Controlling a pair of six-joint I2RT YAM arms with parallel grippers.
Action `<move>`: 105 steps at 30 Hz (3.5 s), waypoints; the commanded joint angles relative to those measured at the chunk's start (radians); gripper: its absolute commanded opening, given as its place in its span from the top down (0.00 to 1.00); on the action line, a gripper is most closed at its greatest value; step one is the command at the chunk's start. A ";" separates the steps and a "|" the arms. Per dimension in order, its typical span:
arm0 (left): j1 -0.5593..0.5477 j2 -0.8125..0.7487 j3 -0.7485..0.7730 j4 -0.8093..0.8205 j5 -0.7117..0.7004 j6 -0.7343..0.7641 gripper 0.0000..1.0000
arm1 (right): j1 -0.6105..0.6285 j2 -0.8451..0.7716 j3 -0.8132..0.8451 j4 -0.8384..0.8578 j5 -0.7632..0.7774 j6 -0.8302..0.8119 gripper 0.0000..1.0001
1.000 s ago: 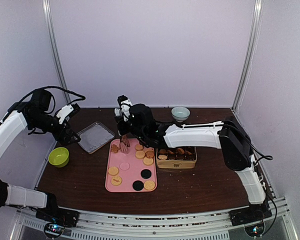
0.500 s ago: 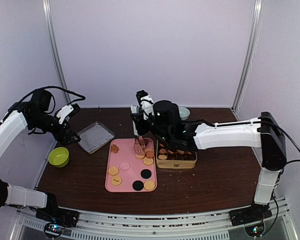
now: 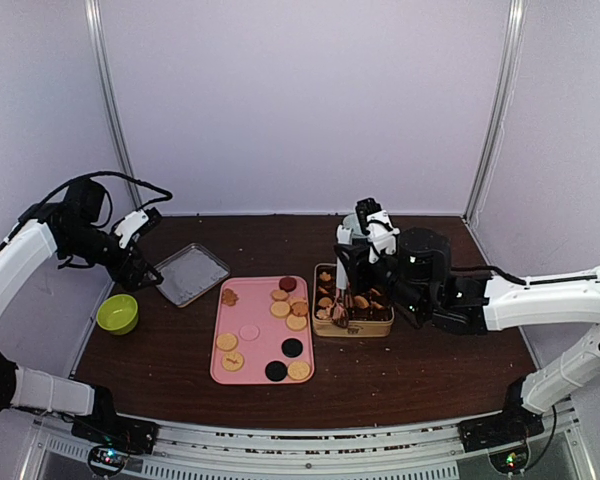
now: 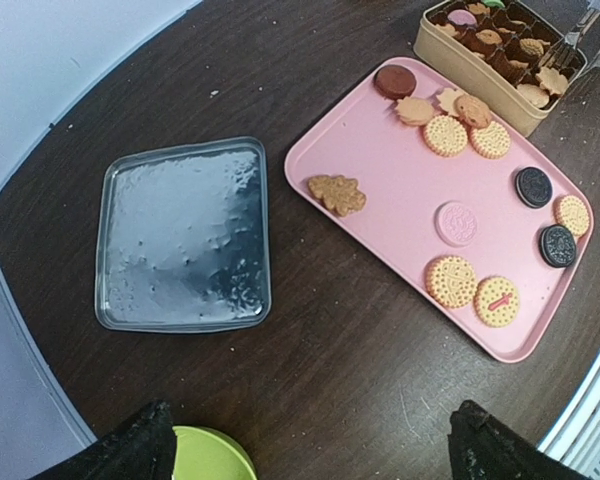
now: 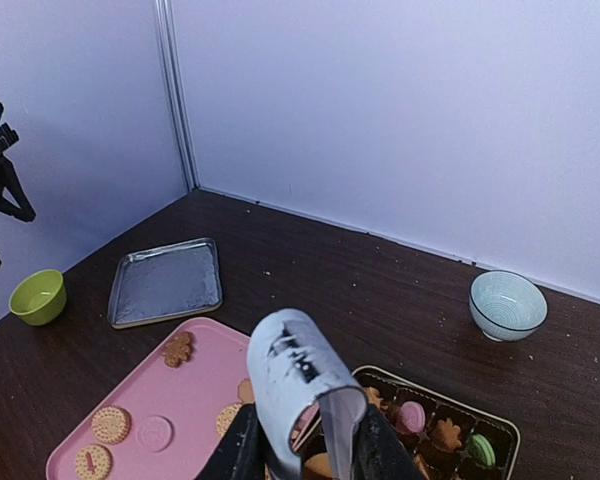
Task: Pack the cookies
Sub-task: Place the fake cookies in the empty pocket of the box, then pick up the fake cookies from the plate.
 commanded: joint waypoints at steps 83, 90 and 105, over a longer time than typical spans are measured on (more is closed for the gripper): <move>0.007 -0.011 0.007 -0.023 0.078 0.055 0.02 | -0.012 0.556 0.659 0.060 -0.002 -0.055 0.74; 0.007 -0.015 -0.003 -0.024 0.070 0.066 0.02 | -0.022 0.698 0.791 0.031 -0.006 -0.031 0.74; 0.006 -0.017 -0.006 -0.026 0.070 0.067 0.02 | -0.036 0.757 0.785 0.036 0.019 -0.008 0.67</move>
